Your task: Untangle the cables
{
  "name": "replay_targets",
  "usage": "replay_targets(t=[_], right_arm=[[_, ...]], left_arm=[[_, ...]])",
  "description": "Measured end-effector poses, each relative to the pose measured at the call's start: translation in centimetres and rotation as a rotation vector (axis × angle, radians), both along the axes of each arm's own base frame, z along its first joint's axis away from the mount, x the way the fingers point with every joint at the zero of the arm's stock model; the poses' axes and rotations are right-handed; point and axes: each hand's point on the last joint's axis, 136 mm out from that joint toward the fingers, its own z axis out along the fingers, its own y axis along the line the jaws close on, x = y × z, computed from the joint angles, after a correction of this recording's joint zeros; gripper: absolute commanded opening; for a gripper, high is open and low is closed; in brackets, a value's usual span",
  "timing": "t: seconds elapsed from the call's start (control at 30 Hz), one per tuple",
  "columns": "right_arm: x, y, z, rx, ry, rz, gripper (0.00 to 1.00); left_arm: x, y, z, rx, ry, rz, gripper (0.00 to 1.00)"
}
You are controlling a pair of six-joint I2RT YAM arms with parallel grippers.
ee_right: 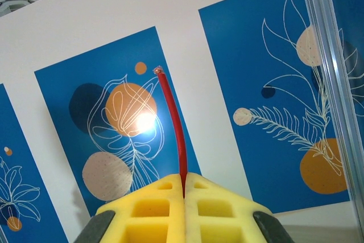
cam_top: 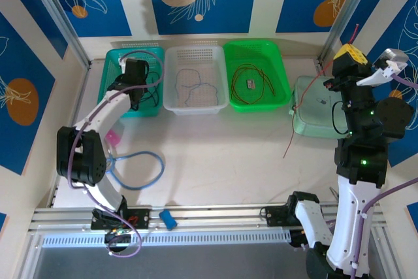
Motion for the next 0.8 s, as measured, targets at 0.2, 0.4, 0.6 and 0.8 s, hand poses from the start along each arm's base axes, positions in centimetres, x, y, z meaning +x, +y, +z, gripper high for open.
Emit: replay_targets(t=[0.2,0.4,0.6,0.8], right_arm=[[-0.4,0.1,0.5,-0.003,-0.013,0.0,0.0],[-0.4,0.1,0.6,-0.002,-0.012,0.0,0.0],[-0.9,0.2,1.1,-0.008,-0.019,-0.001,0.0],[-0.9,0.3,1.1,-0.008,-0.016,0.003,0.0]], left_arm=[[0.2,-0.2,-4.7,-0.044,0.122,-0.003,0.0],[1.6,-0.9,-7.2,-0.068,0.199,-0.015,0.0],[2.4,-1.0,-8.6,-0.113,0.235,-0.01,0.0],[2.2,-1.3,-9.3,-0.149,0.251,-0.009,0.0]])
